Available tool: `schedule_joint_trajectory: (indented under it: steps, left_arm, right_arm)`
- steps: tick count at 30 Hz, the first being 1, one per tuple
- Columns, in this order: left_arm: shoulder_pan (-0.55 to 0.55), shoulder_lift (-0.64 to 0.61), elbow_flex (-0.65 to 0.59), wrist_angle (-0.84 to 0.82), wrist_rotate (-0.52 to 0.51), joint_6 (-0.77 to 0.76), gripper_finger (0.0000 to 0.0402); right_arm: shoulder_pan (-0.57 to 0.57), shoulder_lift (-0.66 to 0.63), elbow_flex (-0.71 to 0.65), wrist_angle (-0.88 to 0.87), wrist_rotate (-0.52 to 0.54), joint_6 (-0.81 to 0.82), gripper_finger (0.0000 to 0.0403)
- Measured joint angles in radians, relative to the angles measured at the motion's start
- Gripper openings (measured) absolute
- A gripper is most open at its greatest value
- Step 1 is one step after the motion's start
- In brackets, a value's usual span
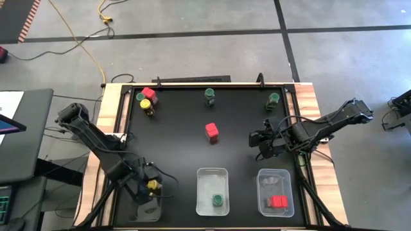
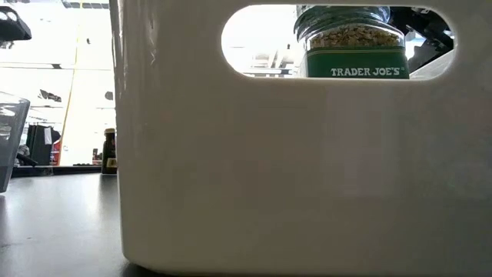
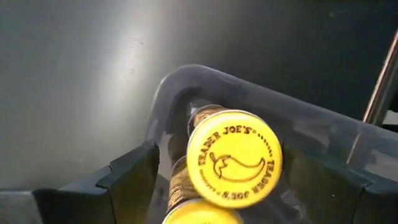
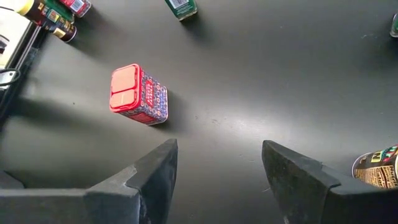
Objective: Sort spices by type
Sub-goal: Put the top center yellow seasoning bottle into the black bin, then put the center green seasoning bottle into the white bin
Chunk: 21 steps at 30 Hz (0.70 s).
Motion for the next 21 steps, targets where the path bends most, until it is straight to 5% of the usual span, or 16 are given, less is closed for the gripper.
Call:
schedule_joint_trajectory:
  steps: [14, 21]
  left_arm:
    - [0.062, -0.281, 0.0, 0.008, -0.006, 0.29, 0.032]
    - [0.11, -0.361, 0.0, 0.005, -0.142, 0.334, 0.032]
  right_arm:
    - [-0.001, 0.0, 0.0, -0.002, 0.0, -0.112, 0.026]
    - [-0.002, 0.0, 0.0, 0.021, 0.0, -0.079, 0.026]
